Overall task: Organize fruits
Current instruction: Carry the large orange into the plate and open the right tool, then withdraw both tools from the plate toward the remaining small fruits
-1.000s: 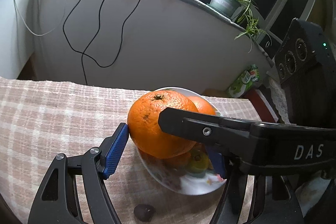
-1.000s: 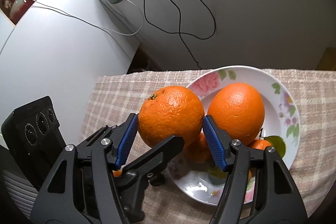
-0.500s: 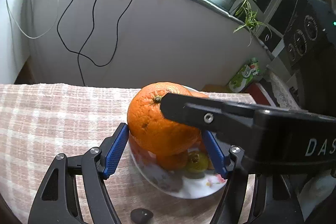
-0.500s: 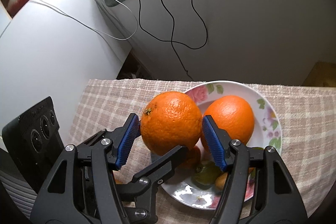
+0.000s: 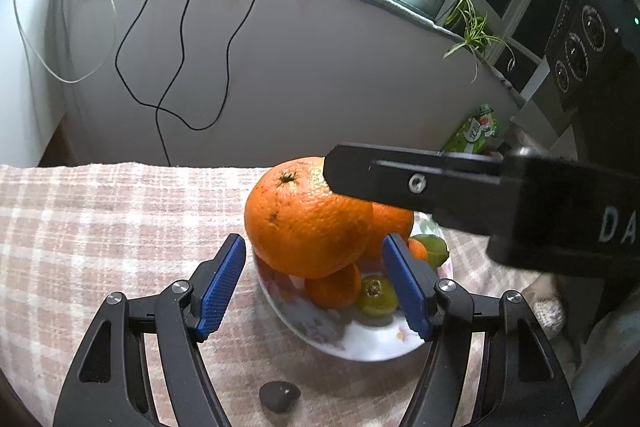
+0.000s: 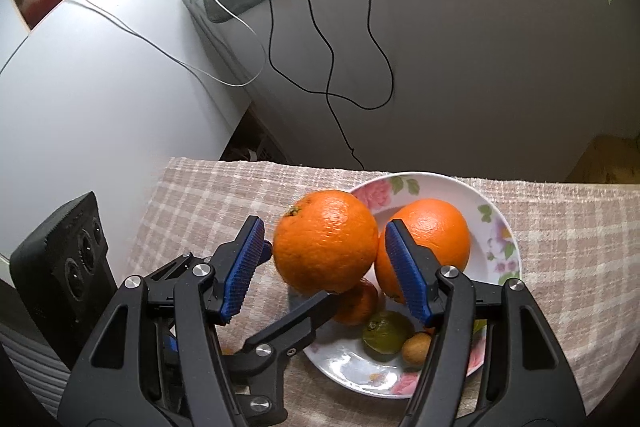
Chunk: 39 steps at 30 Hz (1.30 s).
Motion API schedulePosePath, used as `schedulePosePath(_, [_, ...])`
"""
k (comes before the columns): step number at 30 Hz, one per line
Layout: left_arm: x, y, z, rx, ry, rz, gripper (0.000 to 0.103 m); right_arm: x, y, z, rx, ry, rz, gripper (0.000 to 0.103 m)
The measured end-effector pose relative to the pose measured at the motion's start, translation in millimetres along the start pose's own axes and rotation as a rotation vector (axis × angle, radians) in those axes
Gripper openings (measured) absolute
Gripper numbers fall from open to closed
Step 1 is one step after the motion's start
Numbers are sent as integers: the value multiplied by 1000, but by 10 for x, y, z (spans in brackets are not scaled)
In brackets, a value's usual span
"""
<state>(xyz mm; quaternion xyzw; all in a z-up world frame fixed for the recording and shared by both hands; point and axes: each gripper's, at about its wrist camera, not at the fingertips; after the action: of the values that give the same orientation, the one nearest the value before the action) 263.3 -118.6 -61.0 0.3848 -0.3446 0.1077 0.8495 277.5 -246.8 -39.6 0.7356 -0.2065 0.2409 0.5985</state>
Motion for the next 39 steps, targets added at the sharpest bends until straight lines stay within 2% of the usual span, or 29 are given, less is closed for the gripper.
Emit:
schedulePosePath(17, [-185, 559, 282, 79, -62, 74, 72, -176, 326, 9, 24, -4, 39, 67])
schedulePosePath(21, [-276, 746, 421, 114, -97, 109, 72, -247, 454, 42, 14, 3, 65, 72])
schedulePosePath(28, [-502, 1101, 640, 154, -134, 175, 72, -500, 764, 47, -24, 48, 130, 76])
schedulePosePath(37, [-828, 1542, 778, 193, -158, 234, 72, -924, 1156, -20, -8, 68, 202, 76])
schedulePosePath(39, [-915, 1594, 776, 212, -165, 239, 72, -1023, 1230, -37, 1, 66, 231, 79])
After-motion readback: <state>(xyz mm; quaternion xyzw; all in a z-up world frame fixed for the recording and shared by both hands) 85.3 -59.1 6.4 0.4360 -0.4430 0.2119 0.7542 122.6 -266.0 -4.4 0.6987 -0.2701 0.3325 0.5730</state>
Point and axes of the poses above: each gripper's, at about its wrist camera, not at the fingertips, and y roughly against the way its jaws point, z to its right, x to its top, and after that the axes turned 11 degrees about -x, right-handed
